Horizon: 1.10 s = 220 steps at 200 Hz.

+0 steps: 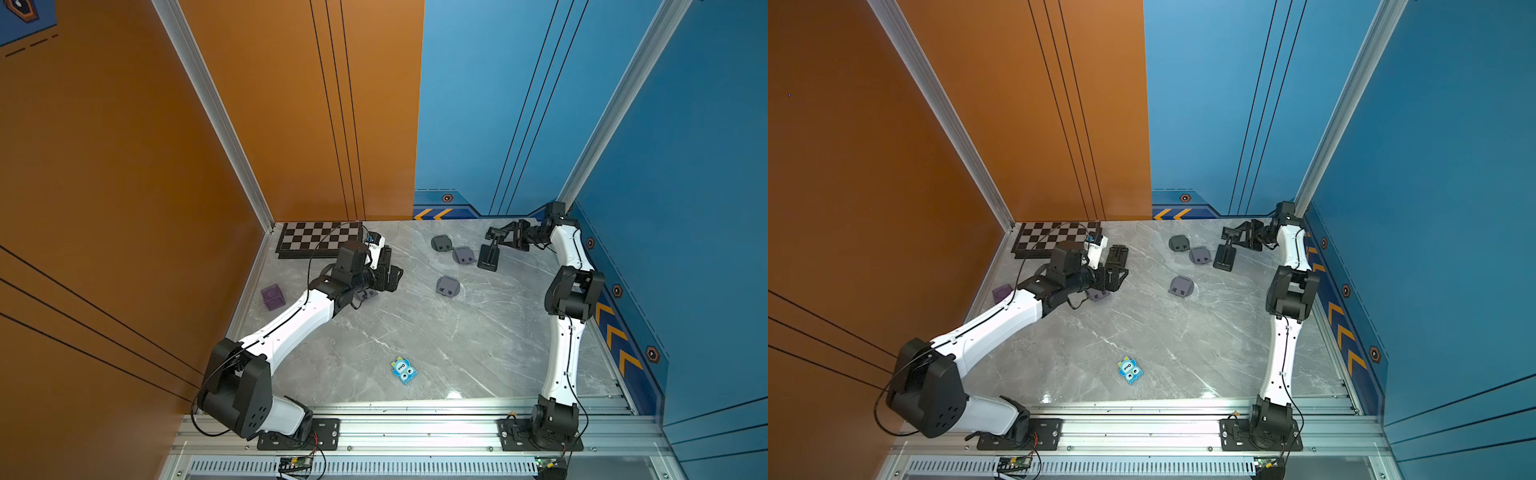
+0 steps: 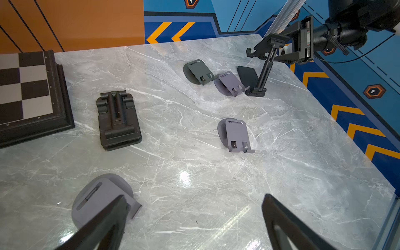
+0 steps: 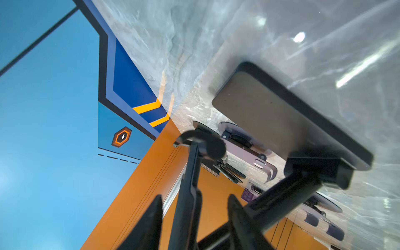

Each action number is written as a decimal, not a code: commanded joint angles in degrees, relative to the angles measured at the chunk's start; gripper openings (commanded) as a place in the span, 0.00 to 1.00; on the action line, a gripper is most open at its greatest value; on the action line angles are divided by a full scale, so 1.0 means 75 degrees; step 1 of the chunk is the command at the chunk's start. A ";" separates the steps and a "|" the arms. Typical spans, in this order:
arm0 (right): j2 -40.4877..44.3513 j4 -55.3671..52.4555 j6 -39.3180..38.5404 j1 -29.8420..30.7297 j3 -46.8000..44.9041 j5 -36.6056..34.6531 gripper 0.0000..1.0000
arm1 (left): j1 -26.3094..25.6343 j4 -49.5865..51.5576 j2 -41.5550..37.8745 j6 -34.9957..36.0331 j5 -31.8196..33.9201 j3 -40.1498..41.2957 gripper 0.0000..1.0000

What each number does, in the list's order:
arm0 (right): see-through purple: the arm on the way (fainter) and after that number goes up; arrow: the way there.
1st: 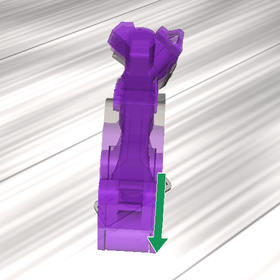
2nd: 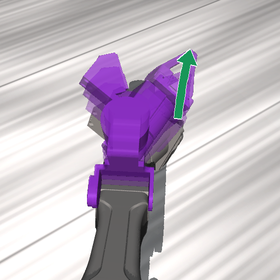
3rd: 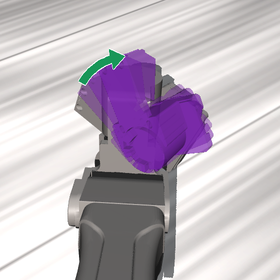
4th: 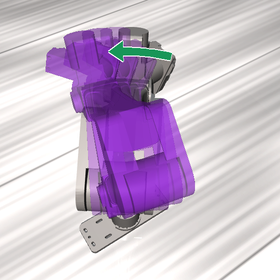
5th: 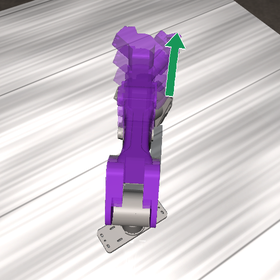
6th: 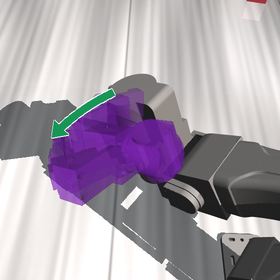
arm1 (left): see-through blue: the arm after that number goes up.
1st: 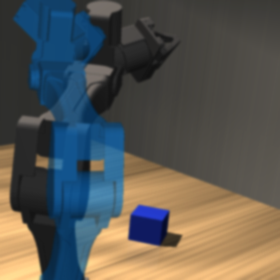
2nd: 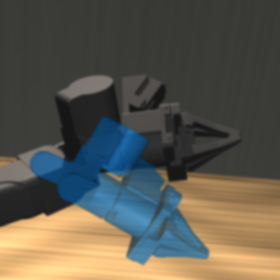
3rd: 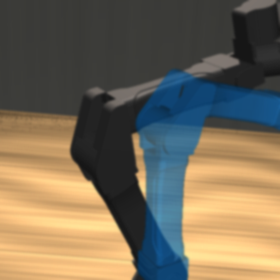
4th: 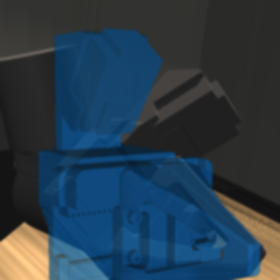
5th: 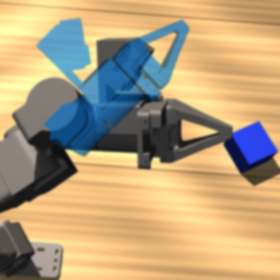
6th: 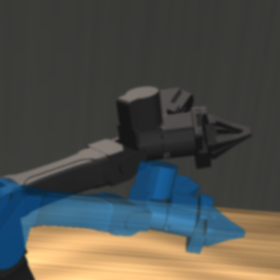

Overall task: Open the phone stand
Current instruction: Place the phone stand at the center of the board, then pick up the phone stand at the center of the board.

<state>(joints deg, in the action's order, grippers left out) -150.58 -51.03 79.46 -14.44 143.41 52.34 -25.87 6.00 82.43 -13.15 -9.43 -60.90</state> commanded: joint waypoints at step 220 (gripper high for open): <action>0.3414 -0.3172 -0.5001 0.3097 -0.2311 -0.5327 1.00 | 0.0203 0.0571 -0.1570 0.0007 0.0061 0.1370 0.98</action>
<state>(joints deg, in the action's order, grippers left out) -124.95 -68.45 46.50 4.19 127.66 20.38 -24.95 8.05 72.42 -13.15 -9.39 -51.90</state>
